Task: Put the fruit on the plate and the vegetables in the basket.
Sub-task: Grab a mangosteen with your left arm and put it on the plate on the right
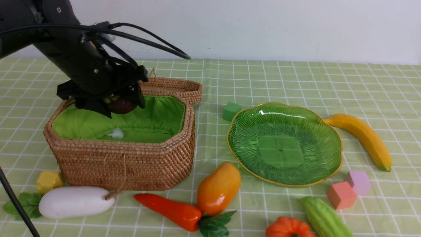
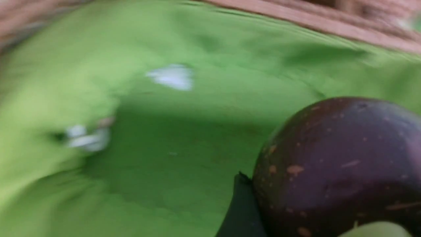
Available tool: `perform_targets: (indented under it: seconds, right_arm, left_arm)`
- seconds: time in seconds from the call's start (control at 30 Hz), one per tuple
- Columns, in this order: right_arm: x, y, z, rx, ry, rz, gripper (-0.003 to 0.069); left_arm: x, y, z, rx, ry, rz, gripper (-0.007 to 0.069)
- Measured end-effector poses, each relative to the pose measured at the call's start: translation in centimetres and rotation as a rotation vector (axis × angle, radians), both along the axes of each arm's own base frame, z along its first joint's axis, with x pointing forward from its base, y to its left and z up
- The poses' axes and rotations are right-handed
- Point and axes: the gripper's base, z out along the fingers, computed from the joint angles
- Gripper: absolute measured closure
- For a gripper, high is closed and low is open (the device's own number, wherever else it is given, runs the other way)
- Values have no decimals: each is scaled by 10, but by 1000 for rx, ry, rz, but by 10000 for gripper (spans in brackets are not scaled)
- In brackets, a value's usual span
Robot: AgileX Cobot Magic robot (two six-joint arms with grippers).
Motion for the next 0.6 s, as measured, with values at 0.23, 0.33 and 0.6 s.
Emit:
perform_targets:
  seconds: [0.23,0.33,0.6]
  right_arm:
    - [0,0,0,0,0,0,419]
    - [0,0,0,0,0,0,419]
    - [0,0,0,0,0,0,419]
  left_arm:
    - [-25,-110,24,-37,-98,-308,80]
    - [-30,-174,4,-65,-72,-417,80]
    - [-1,-232,-79,-35,35,-446,80]
